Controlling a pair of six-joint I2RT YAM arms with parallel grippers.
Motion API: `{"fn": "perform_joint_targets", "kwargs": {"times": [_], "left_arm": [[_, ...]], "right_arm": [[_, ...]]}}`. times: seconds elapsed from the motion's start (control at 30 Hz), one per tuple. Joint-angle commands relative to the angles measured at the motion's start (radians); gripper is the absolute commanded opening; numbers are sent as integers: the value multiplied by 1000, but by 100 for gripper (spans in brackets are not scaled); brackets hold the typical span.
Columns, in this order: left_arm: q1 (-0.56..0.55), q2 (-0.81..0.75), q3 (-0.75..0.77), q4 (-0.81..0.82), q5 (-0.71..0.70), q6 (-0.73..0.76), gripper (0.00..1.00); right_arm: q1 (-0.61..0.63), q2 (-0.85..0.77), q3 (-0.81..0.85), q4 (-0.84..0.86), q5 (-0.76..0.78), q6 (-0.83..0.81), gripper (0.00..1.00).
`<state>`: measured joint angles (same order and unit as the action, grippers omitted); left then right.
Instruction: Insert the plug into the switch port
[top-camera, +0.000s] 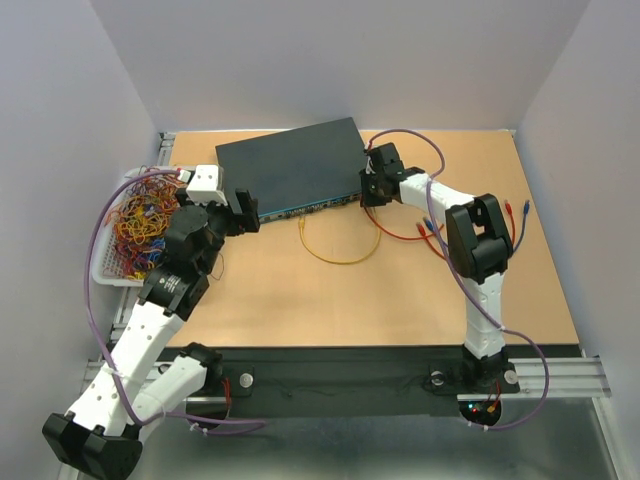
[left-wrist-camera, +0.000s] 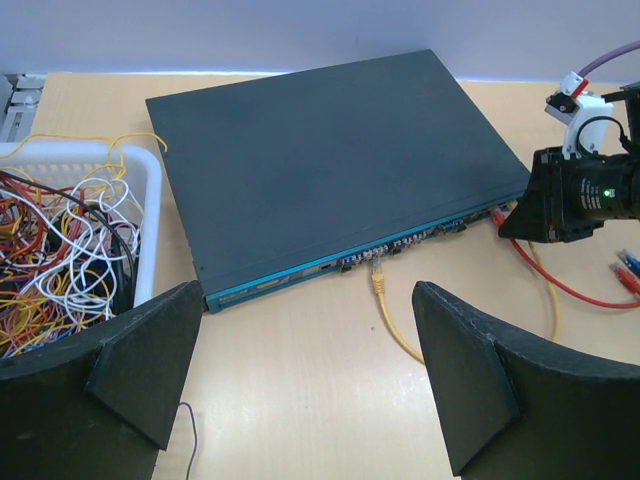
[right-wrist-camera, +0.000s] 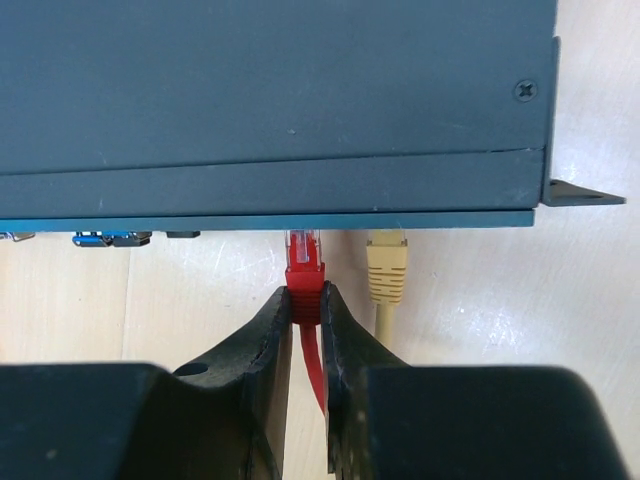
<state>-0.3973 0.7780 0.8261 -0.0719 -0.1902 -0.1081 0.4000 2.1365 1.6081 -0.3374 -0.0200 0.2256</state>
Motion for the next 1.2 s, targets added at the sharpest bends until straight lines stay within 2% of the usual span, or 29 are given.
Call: {"fn": "perform_joint_targets", "kwargs": {"times": [0.0,0.57,1.17], "left_arm": [[3,-26,-10,43,5,16,97],[3,-46,-15,41,-6,18,97],[3,-56,-19,41,-15,18,97]], "right_arm": [[-3,14,84,18,46,8,0],[-3,85,200,-80,124,18,0],[14,59,294,-63,245,38,1]]}}
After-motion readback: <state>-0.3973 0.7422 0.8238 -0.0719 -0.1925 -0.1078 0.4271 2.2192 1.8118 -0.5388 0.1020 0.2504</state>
